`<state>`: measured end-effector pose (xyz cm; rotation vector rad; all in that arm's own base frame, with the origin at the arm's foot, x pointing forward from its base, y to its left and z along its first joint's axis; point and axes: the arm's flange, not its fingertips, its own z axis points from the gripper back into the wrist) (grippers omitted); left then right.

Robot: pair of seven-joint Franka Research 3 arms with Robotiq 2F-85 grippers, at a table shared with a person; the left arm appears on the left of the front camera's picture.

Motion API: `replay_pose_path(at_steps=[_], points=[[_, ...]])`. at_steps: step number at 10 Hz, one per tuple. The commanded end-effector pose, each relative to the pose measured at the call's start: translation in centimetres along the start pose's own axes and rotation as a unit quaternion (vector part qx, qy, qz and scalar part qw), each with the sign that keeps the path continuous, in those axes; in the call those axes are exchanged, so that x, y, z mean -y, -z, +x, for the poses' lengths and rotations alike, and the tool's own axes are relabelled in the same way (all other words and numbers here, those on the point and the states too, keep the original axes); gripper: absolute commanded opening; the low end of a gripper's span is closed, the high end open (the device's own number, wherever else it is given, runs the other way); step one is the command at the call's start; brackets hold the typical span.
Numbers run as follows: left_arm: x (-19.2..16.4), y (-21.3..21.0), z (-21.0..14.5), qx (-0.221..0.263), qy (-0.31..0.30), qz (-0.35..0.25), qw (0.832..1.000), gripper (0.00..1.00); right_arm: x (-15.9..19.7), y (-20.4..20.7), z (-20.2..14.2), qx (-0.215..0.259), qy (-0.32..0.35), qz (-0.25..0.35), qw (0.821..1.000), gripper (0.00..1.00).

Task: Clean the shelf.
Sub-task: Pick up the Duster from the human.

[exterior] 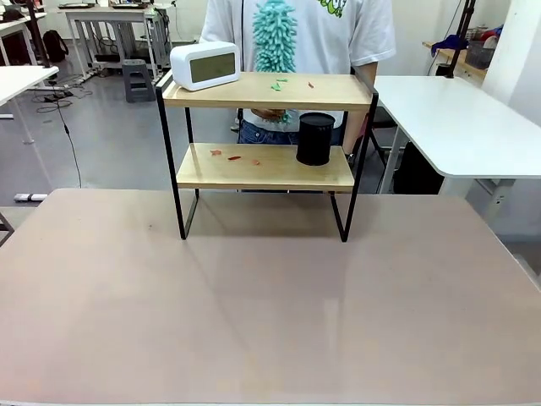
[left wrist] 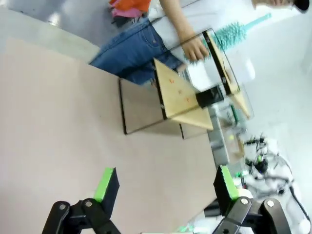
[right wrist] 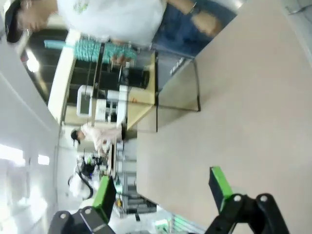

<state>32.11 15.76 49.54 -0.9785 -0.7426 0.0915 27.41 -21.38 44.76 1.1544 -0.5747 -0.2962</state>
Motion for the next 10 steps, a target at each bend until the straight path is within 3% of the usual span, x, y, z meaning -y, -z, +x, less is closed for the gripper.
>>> replay_pose_path(at_steps=[1, 10], points=[[4.26, 1.28, -0.07, -0.033, 0.044, -0.009, 0.998, 1.00, -4.02, 1.17, -0.01, -0.044, -0.049, 0.010, 0.998, 1.00], [4.09, 0.87, -0.33, -0.036, 0.032, 0.001, 0.999, 1.00, -4.02, 1.17, -0.01, -0.044, -0.049, 0.010, 0.998, 1.00]])
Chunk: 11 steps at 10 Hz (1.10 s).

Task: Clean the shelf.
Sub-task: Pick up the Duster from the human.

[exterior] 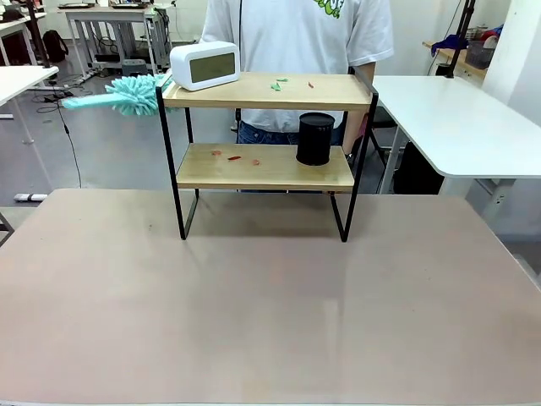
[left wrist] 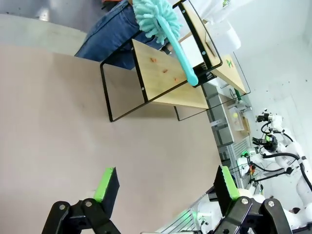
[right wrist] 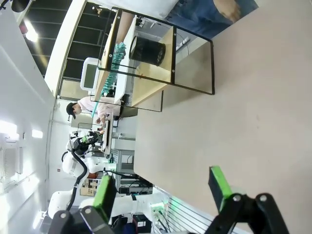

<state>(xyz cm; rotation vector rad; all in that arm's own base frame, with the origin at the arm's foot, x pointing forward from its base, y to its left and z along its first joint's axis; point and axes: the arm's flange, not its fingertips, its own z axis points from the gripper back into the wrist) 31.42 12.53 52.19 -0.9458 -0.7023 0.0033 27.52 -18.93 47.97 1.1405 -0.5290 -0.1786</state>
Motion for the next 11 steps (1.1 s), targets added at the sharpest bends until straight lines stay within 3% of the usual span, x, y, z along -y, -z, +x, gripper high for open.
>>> replay_pose_path(at_steps=[1, 2, 3, 4, 5, 7, 8, 11], points=[[-0.3, -1.1, 0.4, 0.020, -0.038, -0.045, 0.998, 1.00, -0.1, 0.1, 0.3, 0.005, -0.014, 0.009, 1.000, 1.00], [-0.5, -1.2, 1.2, 0.036, -0.090, -0.072, 0.993, 1.00, -0.1, 0.1, 0.3, 0.005, -0.014, 0.009, 1.000, 1.00], [-0.3, -0.7, 2.5, 0.020, -0.126, -0.110, 0.986, 1.00, -0.1, 0.1, 0.3, 0.005, -0.014, 0.009, 1.000, 1.00], [-0.2, 0.2, 5.0, 0.027, -0.163, -0.101, 0.981, 1.00, -0.1, 0.1, 0.3, 0.005, -0.014, 0.009, 1.000, 1.00], [-0.3, 1.5, 7.6, 0.002, -0.179, -0.111, 0.978, 1.00, -0.1, 0.1, 0.3, 0.005, -0.014, 0.009, 1.000, 1.00], [-1.9, 5.7, 12.6, -0.040, -0.204, -0.073, 0.975, 1.00, -0.1, 0.1, 0.3, 0.005, -0.014, 0.009, 1.000, 1.00], [-3.1, 8.4, 14.4, -0.073, -0.229, -0.092, 0.966, 1.00, -0.1, 0.1, 0.3, 0.005, -0.014, 0.009, 1.000, 1.00], [-3.9, 14.6, 16.0, -0.131, -0.241, -0.153, 0.949, 1.00, -0.1, 0.1, 0.3, 0.005, -0.014, 0.009, 1.000, 1.00]])
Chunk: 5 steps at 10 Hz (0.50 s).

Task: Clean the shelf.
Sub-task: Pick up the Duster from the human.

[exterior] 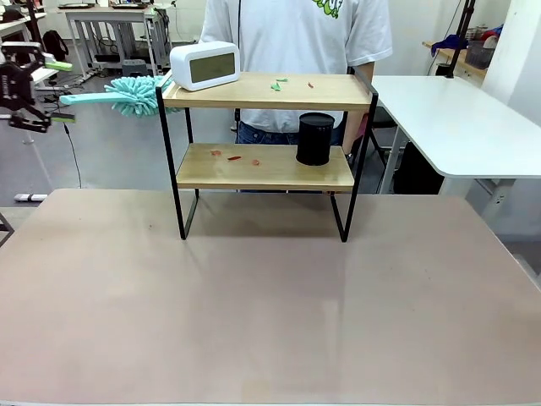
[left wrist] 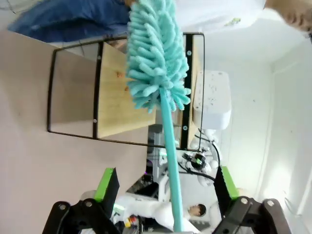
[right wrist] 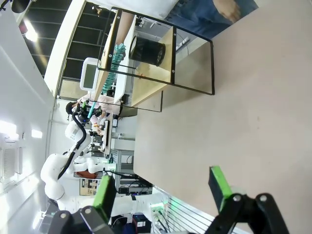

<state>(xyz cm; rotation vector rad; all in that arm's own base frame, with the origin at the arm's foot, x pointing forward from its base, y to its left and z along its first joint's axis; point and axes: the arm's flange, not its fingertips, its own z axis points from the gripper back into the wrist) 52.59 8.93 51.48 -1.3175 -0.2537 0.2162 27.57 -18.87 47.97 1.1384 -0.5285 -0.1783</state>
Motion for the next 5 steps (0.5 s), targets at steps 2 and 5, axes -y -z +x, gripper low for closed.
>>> replay_pose_path(at_steps=[2, 5], points=[[0.0, 3.3, 1.2, -0.069, -0.033, -0.032, 0.997, 1.00, -0.1, 0.0, 0.3, 0.005, -0.014, 0.010, 1.000, 1.00], [-0.1, 5.2, 1.0, -0.088, -0.036, -0.024, 0.995, 1.00, -0.1, 0.0, 0.3, 0.005, -0.014, 0.010, 1.000, 1.00]])
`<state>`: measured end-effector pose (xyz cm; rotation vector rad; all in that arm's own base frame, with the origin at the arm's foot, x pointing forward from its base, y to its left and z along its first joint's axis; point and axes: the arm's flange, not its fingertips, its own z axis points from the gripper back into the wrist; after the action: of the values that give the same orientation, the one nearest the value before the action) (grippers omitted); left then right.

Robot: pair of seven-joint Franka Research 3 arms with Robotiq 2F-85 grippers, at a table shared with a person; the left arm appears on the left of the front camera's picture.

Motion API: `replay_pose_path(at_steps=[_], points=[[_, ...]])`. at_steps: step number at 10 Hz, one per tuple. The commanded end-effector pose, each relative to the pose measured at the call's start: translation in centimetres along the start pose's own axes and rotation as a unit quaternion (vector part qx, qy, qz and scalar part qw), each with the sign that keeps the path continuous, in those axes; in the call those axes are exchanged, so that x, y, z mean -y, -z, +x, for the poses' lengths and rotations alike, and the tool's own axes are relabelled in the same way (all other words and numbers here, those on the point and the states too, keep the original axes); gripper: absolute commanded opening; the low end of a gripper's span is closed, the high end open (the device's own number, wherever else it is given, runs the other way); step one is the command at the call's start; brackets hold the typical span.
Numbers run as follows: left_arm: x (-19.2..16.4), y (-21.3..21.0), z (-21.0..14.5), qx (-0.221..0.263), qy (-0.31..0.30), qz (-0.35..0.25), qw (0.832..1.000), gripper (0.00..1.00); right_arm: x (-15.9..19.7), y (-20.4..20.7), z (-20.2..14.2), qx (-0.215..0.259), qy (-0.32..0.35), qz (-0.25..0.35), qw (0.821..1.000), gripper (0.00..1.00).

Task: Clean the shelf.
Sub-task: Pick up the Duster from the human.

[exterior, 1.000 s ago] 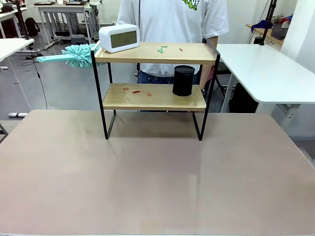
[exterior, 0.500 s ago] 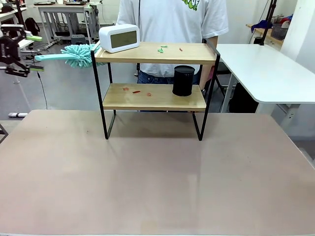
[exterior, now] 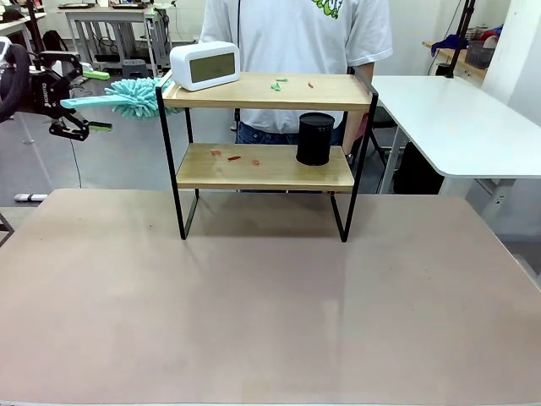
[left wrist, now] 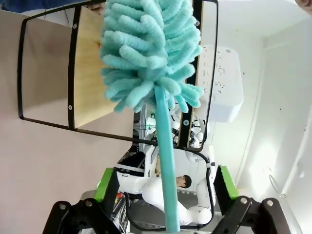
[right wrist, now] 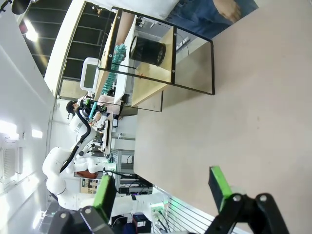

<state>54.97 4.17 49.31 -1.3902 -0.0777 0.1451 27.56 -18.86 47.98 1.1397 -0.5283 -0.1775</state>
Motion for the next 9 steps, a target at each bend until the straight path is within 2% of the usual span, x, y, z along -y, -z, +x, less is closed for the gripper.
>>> replay_pose_path(at_steps=[1, 2, 3, 4, 5, 6, 8, 9], points=[[0.9, -0.2, 0.1, -0.001, -0.007, 0.005, 1.000, 1.00, -0.1, 0.0, 0.3, 0.005, -0.014, 0.009, 1.000, 1.00], [1.0, -0.2, -0.1, 0.000, -0.005, 0.007, 1.000, 1.00, -0.1, 0.0, 0.3, 0.005, -0.014, 0.009, 1.000, 1.00], [0.8, 0.0, -0.3, -0.005, 0.006, 0.020, 1.000, 0.67, -0.1, 0.0, 0.3, 0.005, -0.014, 0.009, 1.000, 1.00], [0.9, 0.0, -0.7, -0.009, 0.005, 0.018, 1.000, 0.42, -0.1, 0.0, 0.3, 0.005, -0.014, 0.009, 1.000, 1.00], [0.9, 0.2, -0.9, -0.013, 0.007, 0.020, 1.000, 0.09, -0.1, 0.0, 0.3, 0.005, -0.014, 0.009, 1.000, 1.00], [1.0, 0.3, -1.0, -0.011, 0.010, 0.024, 1.000, 0.00, -0.1, 0.0, 0.3, 0.005, -0.014, 0.009, 1.000, 1.00], [0.9, 0.3, -1.0, -0.014, 0.011, 0.025, 1.000, 0.00, -0.1, 0.0, 0.3, 0.005, -0.014, 0.009, 1.000, 1.00], [0.7, 0.4, -1.1, -0.015, 0.010, 0.027, 0.999, 0.06, -0.1, 0.0, 0.3, 0.005, -0.014, 0.009, 1.000, 1.00]])
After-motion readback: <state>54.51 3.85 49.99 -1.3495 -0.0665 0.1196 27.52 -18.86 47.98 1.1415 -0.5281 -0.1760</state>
